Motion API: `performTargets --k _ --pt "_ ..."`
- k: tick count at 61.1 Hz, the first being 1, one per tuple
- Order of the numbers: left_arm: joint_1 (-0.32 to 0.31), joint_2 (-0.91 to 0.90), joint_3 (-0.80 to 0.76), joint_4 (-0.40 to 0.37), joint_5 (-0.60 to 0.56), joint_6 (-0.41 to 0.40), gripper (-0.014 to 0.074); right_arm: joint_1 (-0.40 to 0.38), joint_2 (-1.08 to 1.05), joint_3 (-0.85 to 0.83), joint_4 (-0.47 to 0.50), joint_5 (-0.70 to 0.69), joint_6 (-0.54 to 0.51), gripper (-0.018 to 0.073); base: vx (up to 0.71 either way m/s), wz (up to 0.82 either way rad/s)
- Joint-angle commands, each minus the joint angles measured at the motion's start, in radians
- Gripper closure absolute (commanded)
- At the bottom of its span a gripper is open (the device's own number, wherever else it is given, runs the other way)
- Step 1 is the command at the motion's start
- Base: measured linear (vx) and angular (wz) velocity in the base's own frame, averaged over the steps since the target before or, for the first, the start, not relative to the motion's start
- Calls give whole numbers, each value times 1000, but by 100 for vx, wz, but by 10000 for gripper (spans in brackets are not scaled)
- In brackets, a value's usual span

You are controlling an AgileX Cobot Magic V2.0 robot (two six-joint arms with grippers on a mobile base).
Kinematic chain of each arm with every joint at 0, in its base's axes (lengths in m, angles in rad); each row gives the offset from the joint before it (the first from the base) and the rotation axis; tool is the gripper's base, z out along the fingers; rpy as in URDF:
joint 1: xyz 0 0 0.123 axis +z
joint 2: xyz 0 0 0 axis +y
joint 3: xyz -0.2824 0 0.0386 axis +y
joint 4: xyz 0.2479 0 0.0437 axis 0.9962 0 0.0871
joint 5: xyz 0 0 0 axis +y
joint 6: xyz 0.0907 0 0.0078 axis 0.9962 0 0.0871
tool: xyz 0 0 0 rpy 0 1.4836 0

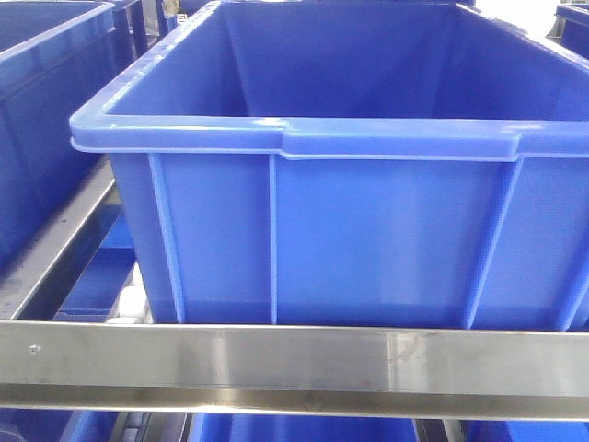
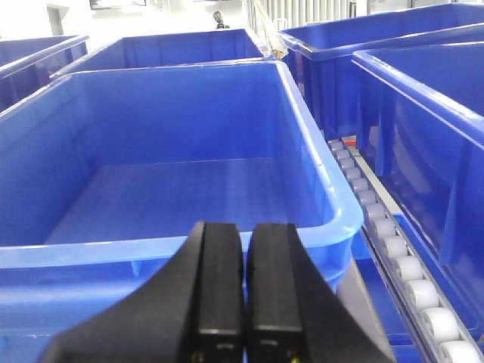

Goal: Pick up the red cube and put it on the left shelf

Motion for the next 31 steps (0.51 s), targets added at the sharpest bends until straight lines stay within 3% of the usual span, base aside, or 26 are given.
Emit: performTargets --k 1,19,31 --pt "-5 7 22 -6 -83 1 491 -7 8 -30 -10 -78 -5 503 0 0" --pt "-5 7 22 -6 -83 1 491 -7 0 -21 -23 -62 -15 503 0 0" --pt "-5 7 22 -6 -83 1 491 -3 -60 104 -27 -62 -16 503 0 0"
